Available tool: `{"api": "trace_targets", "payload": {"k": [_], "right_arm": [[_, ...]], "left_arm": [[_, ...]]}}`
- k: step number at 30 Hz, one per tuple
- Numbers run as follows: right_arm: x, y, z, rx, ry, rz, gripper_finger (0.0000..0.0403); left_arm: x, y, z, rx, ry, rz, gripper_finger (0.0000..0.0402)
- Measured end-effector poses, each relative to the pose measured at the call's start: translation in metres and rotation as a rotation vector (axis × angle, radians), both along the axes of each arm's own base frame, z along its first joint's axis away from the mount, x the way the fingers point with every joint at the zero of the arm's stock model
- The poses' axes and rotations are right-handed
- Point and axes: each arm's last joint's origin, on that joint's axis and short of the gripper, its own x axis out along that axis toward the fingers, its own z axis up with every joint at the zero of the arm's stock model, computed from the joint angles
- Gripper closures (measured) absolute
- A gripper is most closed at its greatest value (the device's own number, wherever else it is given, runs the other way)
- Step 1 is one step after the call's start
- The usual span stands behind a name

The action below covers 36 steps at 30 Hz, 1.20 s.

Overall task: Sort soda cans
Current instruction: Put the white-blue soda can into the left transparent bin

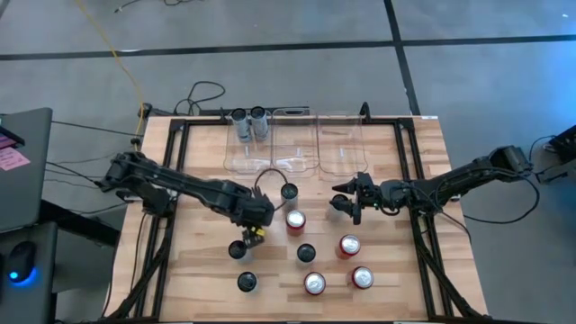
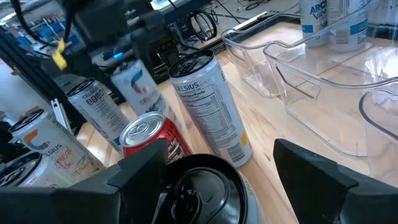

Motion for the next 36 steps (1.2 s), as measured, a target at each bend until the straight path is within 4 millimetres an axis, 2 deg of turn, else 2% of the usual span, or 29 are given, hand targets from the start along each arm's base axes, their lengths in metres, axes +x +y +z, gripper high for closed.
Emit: {"api": "trace_targets", "payload": {"k": [6, 12, 20, 24, 29, 36], "right_arm": [[0.0, 0.0, 0.0, 0.0, 0.0, 0.0, 0.009], [0.0, 0.0, 0.0, 0.0, 0.0, 0.0, 0.009], [0.0, 0.0, 0.0, 0.0, 0.0, 0.0, 0.009], [0.0, 0.0, 0.0, 0.0, 0.0, 0.0, 0.009], [0.0, 0.0, 0.0, 0.0, 0.003, 0.0, 0.009], [0.0, 0.0, 0.0, -0.002, 0.004, -0.001, 0.009]], "left_arm": [[-0.02, 0.017, 0.028, -0.017, -0.061, 0.077, 0.015], [-0.045, 0.039, 0.072, -0.018, -0.105, 0.169, 0.015], [-0.066, 0.081, 0.129, 0.088, -0.168, 0.254, 0.015], [-0.073, 0.106, 0.138, 0.123, -0.167, 0.299, 0.015], [-0.081, 0.137, 0.137, 0.168, -0.131, 0.347, 0.015], [-0.089, 0.179, 0.141, 0.237, -0.183, 0.399, 0.015]]}}
